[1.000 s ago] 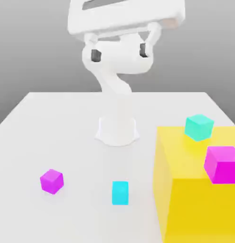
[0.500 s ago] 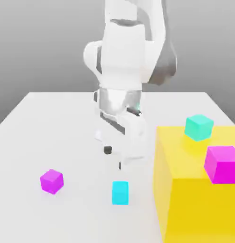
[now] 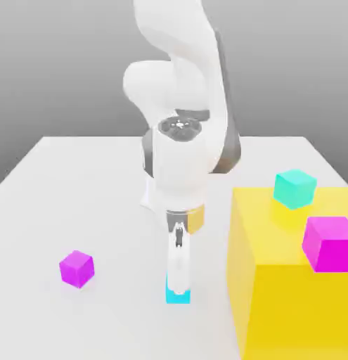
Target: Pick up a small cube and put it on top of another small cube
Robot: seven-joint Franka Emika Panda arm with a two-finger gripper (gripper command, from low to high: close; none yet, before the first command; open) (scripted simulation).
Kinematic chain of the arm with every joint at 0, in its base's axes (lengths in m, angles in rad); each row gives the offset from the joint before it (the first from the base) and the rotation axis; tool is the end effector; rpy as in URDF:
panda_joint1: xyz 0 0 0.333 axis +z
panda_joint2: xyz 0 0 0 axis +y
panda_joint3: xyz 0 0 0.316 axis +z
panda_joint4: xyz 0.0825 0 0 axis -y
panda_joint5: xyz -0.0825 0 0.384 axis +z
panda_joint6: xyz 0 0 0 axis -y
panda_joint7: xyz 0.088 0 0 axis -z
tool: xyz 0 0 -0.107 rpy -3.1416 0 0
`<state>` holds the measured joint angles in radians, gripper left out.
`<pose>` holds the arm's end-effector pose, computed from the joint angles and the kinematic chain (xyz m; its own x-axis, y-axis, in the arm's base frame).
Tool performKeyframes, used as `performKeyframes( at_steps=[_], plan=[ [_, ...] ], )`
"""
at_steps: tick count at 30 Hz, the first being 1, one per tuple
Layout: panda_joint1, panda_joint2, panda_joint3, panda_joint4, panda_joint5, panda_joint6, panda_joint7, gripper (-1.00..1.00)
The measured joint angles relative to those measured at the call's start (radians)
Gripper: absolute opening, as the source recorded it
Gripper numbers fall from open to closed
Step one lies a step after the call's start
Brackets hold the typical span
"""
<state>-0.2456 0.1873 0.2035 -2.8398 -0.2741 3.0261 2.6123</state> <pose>0.3524 0.0112 0.1509 -0.7277 -0.6859 -0.0095 -0.6859 0.7277 -0.0006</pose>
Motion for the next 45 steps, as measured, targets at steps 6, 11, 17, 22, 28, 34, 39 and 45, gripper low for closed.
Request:
performKeyframes(
  at_steps=[6, 11, 17, 22, 28, 34, 39, 45],
  plan=[
    [0.125, 0.091, -0.144, 0.017, -0.070, 0.074, 0.052, -1.00],
    [0.130, 0.093, -0.149, 0.017, -0.070, 0.078, 0.051, -1.00],
    [0.010, -0.037, 0.012, -0.010, 0.086, -0.023, -0.063, -1.00],
    [-0.009, -0.158, 0.072, -0.038, 0.243, -0.114, -0.181, -1.00],
    [0.041, -0.299, 0.091, 0.065, 0.223, -0.329, -0.341, -1.00],
    [0.127, -0.440, 0.119, 0.205, 0.218, -0.588, -0.538, -1.00],
    [0.227, -0.551, 0.140, 0.304, 0.264, -0.799, -0.693, -1.00],
    [0.380, -0.676, 0.143, 0.371, 0.413, -1.015, -0.832, -1.00]
  ],
)
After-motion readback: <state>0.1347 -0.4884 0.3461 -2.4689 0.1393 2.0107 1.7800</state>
